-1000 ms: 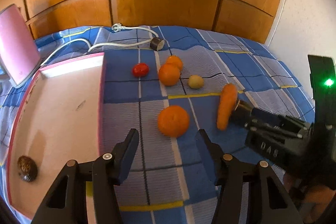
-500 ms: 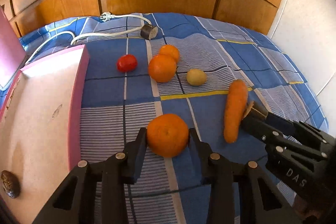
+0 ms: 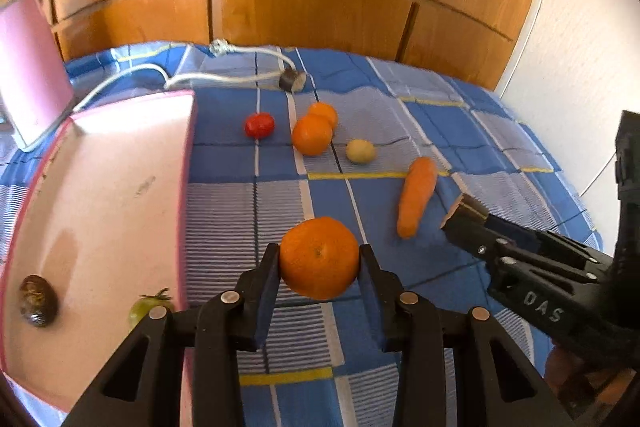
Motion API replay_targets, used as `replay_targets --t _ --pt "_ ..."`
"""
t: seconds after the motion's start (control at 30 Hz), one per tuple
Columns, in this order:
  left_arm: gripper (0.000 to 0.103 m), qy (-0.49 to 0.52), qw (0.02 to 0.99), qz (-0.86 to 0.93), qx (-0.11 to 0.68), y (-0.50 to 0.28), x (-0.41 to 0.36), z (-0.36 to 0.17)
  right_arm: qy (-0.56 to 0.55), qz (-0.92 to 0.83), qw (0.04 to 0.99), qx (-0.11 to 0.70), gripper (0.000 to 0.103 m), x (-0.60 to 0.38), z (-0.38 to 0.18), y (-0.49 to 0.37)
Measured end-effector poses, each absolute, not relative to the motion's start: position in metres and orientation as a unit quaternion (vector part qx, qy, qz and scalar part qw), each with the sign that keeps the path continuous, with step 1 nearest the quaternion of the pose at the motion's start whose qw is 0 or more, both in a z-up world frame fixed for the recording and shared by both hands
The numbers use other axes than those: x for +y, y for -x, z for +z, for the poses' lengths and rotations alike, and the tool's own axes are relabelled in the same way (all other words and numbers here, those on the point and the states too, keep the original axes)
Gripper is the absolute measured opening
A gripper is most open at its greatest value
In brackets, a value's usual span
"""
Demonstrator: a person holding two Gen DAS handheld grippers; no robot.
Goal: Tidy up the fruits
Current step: 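Place the mandarin in the tray with the left gripper while the right gripper carries the dark cylinder there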
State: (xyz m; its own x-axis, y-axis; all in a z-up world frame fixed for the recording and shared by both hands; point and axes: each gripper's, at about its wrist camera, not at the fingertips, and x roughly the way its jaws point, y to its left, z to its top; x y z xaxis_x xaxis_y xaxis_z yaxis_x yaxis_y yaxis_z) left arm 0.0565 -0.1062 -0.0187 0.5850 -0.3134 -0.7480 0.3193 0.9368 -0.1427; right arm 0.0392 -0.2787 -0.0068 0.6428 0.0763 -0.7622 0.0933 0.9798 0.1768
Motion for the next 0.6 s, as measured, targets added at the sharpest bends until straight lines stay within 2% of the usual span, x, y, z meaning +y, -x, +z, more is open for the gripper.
replay_targets --t 0.6 --pt "0.038 0.057 0.928 -0.060 0.364 -0.059 0.010 0.015 0.024 0.093 0.922 0.376 0.041 -0.161 0.035 -0.047"
